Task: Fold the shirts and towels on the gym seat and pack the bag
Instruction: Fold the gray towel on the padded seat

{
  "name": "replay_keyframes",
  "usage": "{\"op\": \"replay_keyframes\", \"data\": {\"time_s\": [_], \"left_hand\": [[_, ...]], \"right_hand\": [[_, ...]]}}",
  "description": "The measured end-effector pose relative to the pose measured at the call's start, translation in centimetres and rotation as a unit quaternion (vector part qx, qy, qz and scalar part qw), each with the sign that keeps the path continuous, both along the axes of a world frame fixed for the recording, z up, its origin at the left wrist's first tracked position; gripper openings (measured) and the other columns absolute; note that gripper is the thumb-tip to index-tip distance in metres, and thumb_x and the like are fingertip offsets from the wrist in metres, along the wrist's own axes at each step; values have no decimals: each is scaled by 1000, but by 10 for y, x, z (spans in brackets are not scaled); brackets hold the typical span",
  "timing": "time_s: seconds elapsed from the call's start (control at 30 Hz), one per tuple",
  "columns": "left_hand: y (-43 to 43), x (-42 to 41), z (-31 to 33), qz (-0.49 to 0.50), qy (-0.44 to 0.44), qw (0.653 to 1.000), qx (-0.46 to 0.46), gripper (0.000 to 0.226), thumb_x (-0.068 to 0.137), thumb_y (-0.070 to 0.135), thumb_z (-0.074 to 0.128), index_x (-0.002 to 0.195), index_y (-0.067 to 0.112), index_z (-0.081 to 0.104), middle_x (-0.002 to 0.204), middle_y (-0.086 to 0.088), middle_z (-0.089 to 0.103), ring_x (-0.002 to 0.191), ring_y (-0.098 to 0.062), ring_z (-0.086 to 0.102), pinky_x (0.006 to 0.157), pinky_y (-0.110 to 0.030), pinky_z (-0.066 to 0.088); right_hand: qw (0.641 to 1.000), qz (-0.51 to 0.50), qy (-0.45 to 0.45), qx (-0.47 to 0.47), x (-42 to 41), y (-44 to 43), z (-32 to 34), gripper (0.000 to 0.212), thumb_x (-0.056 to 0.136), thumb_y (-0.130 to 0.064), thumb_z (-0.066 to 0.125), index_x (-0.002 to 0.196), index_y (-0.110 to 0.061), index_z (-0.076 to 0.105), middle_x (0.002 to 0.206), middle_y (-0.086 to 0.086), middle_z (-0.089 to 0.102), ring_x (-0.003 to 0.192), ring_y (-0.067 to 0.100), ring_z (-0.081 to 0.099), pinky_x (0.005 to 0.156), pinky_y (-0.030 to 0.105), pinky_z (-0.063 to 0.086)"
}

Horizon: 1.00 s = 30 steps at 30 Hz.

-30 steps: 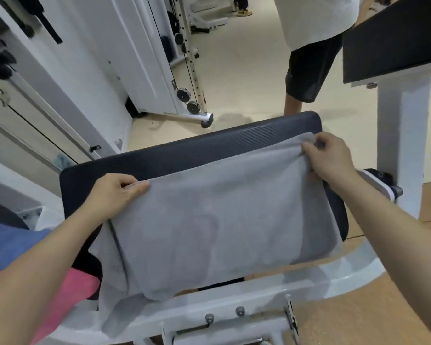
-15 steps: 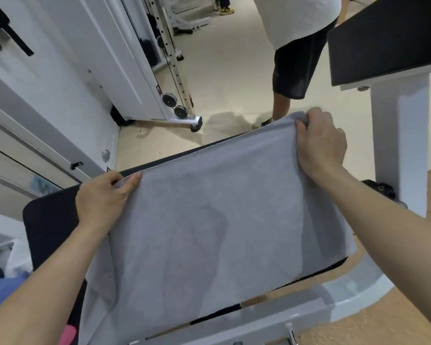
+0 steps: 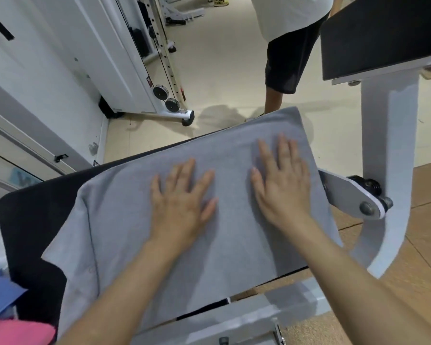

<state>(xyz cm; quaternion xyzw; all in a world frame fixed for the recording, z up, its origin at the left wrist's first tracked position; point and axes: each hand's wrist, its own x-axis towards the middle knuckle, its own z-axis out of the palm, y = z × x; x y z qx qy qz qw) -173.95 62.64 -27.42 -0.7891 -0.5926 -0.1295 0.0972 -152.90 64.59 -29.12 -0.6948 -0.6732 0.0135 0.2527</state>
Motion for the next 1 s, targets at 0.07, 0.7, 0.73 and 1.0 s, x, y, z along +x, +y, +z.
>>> {"op": "replay_keyframes", "data": {"time_s": [0.07,0.7,0.73,1.0], "left_hand": [[-4,14,-18,20,47,998,-41,61,86,57,38,144,38,37,157,-8,27,142,-29,24,108,-65,16],[-226,-121,-42,180,-275,936,-124,60,79,2,57,128,37,54,135,16,39,120,-4,43,94,-18,38],[-229,-125,-40,200,-288,930,-111,60,80,-1,57,129,34,54,134,15,40,120,-4,42,97,-19,38],[-211,-181,-26,261,-198,925,-192,76,87,29,52,152,28,11,158,8,6,144,-17,12,114,-37,22]], "right_hand": [[999,-3,-32,-23,-1,-2,-16,58,96,-49,26,152,-34,22,162,7,15,148,26,13,117,48,10],[993,66,95,-17,-77,-16,48,70,81,-7,50,147,-18,29,158,12,16,139,36,23,106,55,27],[986,125,113,-8,-101,-21,52,67,81,-6,50,146,-14,33,157,12,20,138,36,26,109,50,27],[898,431,-15,-81,-269,-54,53,60,87,-5,51,144,-21,42,139,8,38,126,29,41,87,35,42]]}}
